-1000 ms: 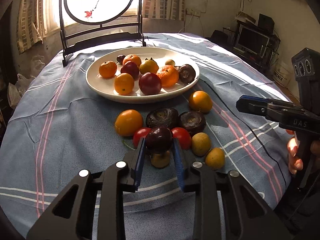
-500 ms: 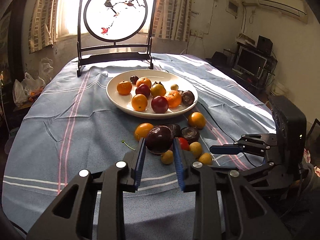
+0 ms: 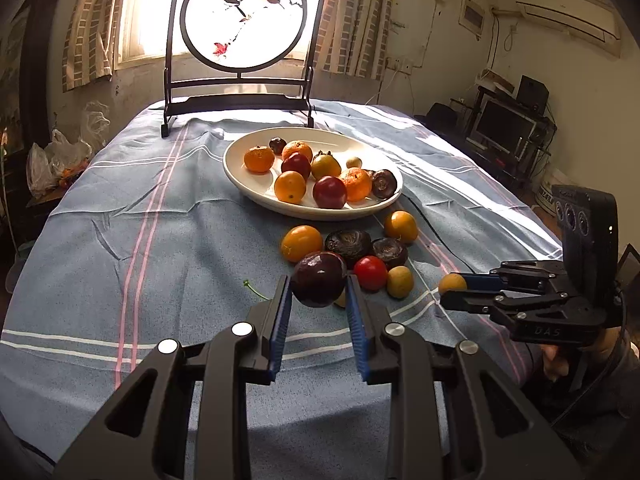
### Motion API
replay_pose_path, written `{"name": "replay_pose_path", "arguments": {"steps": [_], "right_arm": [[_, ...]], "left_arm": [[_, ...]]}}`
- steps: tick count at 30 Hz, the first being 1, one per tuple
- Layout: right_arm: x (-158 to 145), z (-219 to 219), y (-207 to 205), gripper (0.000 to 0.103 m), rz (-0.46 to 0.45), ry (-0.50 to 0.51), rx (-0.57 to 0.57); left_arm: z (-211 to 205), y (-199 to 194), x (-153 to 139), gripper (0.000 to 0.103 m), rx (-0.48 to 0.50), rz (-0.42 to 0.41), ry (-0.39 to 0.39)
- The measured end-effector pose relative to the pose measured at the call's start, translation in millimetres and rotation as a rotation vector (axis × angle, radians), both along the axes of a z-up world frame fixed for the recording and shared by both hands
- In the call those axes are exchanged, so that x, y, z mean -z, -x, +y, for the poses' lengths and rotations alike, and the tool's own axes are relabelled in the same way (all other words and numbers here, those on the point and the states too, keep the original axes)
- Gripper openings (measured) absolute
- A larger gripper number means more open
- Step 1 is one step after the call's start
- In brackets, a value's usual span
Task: Organize fruits
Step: 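Release the plum on the plate with left tool while right tool releases its fruit, then grasp a small yellow fruit with left tool while right tool grasps a yellow fruit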
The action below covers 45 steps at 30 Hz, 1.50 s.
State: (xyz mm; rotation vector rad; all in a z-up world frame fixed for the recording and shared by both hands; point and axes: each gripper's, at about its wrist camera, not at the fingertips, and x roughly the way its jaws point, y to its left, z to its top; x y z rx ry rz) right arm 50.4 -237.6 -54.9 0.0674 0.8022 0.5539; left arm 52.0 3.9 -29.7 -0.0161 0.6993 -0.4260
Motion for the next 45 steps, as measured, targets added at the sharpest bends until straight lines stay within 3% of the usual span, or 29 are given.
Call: {"name": "replay_pose_path", "arguments": {"steps": [5,11,15,18,19,20,21,22,23,24,29,36,45], "right_arm": [[-26,-34,-24,0.027,-0.032,-0.072,0.098],[-56,-44,-90,0.027,-0.054,-0.094,0.169],[-53,-35,-145,0.028,-0.035,-0.071,0.211],[-41,-30,-178,0.028,-0.005,-0.072,0.243],[-38,-28,-185,0.03,-0.004,-0.078,0.246],[-37,-28,-190,0.03,-0.004,-0.084,0.251],[-36,-28,-191,0.038,-0.007,-0.094,0.262],[-37,-30,-187,0.046,-0.017,-0.113,0.271],[-39,-31,-181,0.059,-0.035,-0.127,0.274],[-42,-32,-174,0.06,-0.054,-0.129,0.274],[-42,-38,-128,0.06,-0.081,-0.085,0.249],[-22,-48,-64,0.06,-0.084,-0.073,0.242],[-1,-51,-53,0.06,0.0,-0.137,0.209]], "left_arm": [[-5,-21,-5,0.027,0.011,0.008,0.009],[-23,-86,-20,0.027,0.003,0.011,-0.001],[-35,-136,-20,0.027,-0.03,0.027,-0.036],[-40,-170,-10,0.027,-0.049,0.089,-0.026],[-40,-178,-8,0.032,-0.063,0.099,-0.023],[-38,-183,-5,0.049,-0.082,0.105,-0.015],[-34,-186,-4,0.059,-0.099,0.109,0.005],[-30,-186,-4,0.072,-0.117,0.105,0.024],[-26,-184,-5,0.072,-0.122,0.098,0.039],[-24,-180,-6,0.072,-0.113,0.093,0.045],[-20,-133,-10,0.072,-0.071,0.041,-0.005],[-33,-62,17,0.073,0.046,0.086,-0.105],[-53,-49,47,0.076,0.064,0.157,-0.172]]}}
